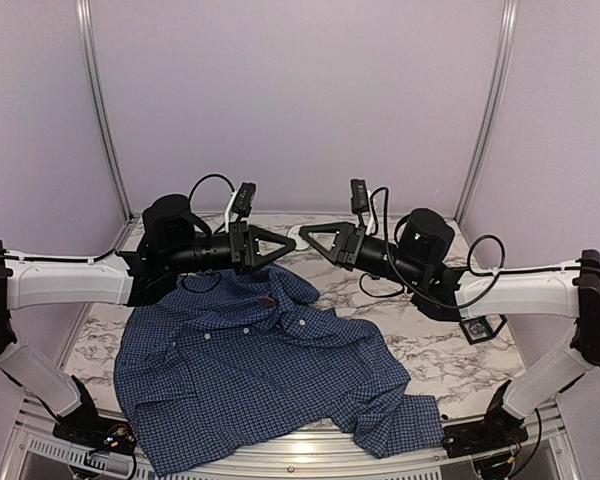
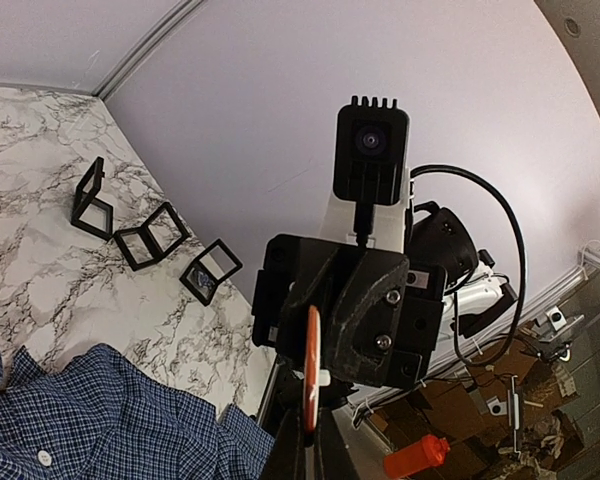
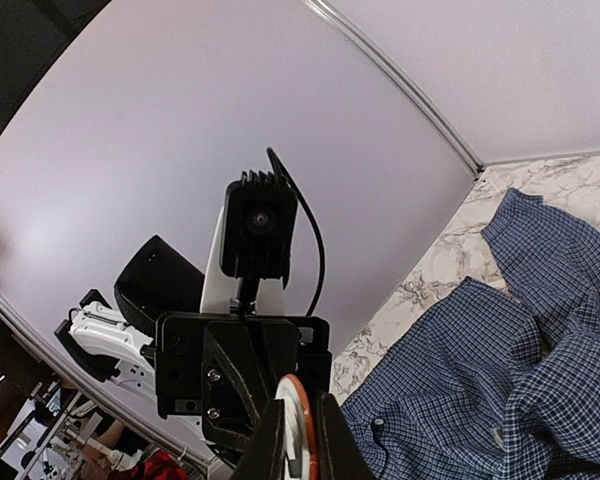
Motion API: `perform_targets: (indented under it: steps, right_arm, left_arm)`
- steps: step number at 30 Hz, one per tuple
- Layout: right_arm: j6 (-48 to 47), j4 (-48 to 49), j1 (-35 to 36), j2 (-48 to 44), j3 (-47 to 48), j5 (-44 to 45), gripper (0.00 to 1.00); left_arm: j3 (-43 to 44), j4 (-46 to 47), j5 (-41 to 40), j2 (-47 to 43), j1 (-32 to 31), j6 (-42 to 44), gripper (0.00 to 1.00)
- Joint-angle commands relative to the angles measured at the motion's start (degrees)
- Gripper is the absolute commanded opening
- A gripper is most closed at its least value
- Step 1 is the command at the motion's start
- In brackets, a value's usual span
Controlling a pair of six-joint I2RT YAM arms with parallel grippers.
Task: Remove the brooch from the garment
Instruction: Close the brooch securely, then turn over the brooch at the center of the board.
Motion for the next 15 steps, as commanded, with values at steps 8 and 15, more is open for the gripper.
perform_targets:
  steps: [8, 15]
  right_arm:
    - [-1.9, 0.0, -1.0, -2.2, 1.2, 5.1, 0.19]
    - [-5.4, -7.0, -1.1, -3.9, 3.1, 6.8, 0.38]
  left_arm:
    - [-0.1, 0.0, 2.2, 1.0, 0.0, 1.6, 0.0]
    - [4.2, -12.1, 0.1, -0.4, 0.8, 13.4, 0.0]
